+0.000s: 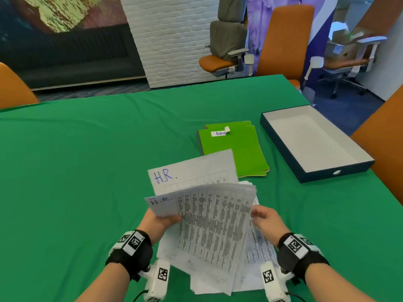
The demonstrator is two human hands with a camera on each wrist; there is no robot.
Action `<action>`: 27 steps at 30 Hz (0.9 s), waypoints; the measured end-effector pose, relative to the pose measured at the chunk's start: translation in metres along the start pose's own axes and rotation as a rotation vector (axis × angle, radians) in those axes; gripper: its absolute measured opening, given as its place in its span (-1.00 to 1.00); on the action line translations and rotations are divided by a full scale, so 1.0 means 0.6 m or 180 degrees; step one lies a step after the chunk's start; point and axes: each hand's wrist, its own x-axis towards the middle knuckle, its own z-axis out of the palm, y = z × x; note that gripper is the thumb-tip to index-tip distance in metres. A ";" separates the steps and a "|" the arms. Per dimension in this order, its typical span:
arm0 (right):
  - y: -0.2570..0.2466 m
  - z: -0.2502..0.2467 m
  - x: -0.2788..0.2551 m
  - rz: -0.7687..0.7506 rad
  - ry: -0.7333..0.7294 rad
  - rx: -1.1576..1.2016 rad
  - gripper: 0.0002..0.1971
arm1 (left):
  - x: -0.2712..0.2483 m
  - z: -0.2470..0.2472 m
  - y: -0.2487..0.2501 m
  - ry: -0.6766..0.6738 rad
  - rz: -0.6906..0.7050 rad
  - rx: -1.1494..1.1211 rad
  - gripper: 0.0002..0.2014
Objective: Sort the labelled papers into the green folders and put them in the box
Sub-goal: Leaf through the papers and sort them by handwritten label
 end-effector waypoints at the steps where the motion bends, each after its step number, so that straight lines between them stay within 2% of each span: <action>1: 0.012 0.001 0.005 0.0130 0.0116 -0.0379 -0.64 | 0.000 -0.010 -0.008 0.0123 -0.0054 0.0088 -0.69; 3: 0.025 0.005 0.009 0.0411 0.0309 -0.1392 -0.57 | 0.001 -0.029 -0.020 0.0408 -0.0199 0.0311 -0.76; 5: 0.031 0.011 0.009 0.0559 0.0361 -0.2105 -0.31 | 0.001 -0.046 -0.028 0.0641 -0.0344 0.0413 -0.83; 7: 0.029 0.018 0.009 0.0657 0.0377 -0.2107 -0.11 | -0.001 -0.059 -0.033 0.0756 -0.0432 0.0404 -0.86; 10: 0.035 0.025 0.016 0.0778 0.0436 -0.1765 -0.05 | -0.004 -0.076 -0.040 0.0840 -0.0511 0.0390 -0.82; 13: 0.037 0.015 0.016 0.0777 0.0497 -0.1427 -0.21 | -0.010 -0.091 -0.050 0.0837 -0.0530 0.0351 -0.79; 16: 0.034 -0.001 0.007 0.0661 0.0560 -0.1587 -0.63 | -0.017 -0.097 -0.053 0.0837 -0.0548 0.0291 -0.80; 18: 0.031 -0.009 0.005 0.0588 0.0674 -0.1635 -0.80 | -0.018 -0.095 -0.048 0.0938 -0.0615 0.0215 -0.85; 20: 0.028 -0.013 0.004 0.0551 0.0788 -0.1594 -0.82 | -0.016 -0.090 -0.045 0.1053 -0.0670 0.0195 -0.86; 23: 0.026 -0.019 0.005 0.0473 0.0916 -0.1493 -0.83 | -0.017 -0.081 -0.046 0.0981 -0.0695 0.0416 -0.87; 27: 0.027 -0.021 0.002 0.0399 0.1066 -0.1284 -0.98 | -0.020 -0.079 -0.048 0.0867 -0.0780 0.0386 -0.90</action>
